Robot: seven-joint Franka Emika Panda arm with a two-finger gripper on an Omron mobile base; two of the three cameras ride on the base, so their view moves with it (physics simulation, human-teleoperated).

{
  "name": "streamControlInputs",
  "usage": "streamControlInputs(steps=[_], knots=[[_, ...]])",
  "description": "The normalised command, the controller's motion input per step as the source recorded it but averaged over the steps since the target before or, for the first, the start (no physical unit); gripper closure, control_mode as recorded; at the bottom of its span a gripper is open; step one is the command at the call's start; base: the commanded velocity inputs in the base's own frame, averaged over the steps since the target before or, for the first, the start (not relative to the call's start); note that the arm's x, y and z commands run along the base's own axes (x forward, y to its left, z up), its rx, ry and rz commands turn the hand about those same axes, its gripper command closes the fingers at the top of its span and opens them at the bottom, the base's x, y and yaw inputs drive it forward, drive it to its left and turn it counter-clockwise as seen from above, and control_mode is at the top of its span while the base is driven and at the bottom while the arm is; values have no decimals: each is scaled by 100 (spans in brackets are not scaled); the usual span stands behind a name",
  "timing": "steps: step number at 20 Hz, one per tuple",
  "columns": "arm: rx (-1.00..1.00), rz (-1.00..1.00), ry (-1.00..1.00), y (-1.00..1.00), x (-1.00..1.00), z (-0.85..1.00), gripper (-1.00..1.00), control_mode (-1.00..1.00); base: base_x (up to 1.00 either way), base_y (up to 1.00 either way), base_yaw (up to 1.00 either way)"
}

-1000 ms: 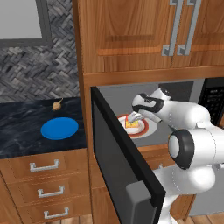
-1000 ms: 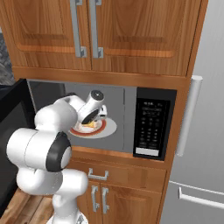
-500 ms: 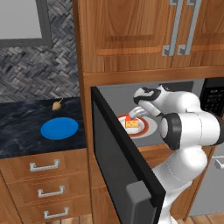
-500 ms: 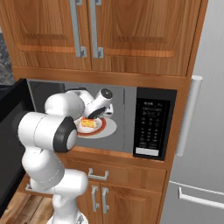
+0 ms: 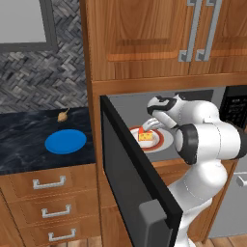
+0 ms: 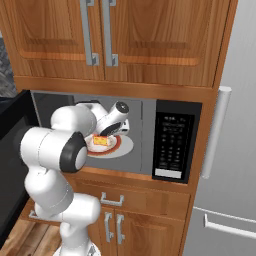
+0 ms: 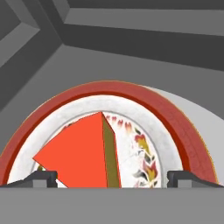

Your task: Pick the cheese from the microwave and place it on plate located on the counter.

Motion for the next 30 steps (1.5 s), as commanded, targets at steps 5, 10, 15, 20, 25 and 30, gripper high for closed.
streamControlInputs(steps=[5, 10, 15, 20, 25, 30], knots=[[0, 2, 0, 11, -7, -1, -100, -100, 0, 0, 0], [0, 4, 0, 15, 0, -2, -100, -100, 0, 0, 0], [0, 4, 0, 3, 0, -19, -100, -100, 0, 0, 0], [0, 1, 0, 0, 11, -36, -100, -100, 0, 0, 0], [0, 0, 0, 2, 7, -13, 100, -100, 0, 0, 0], [0, 0, 0, 0, 0, 0, 100, -100, 0, 0, 0]])
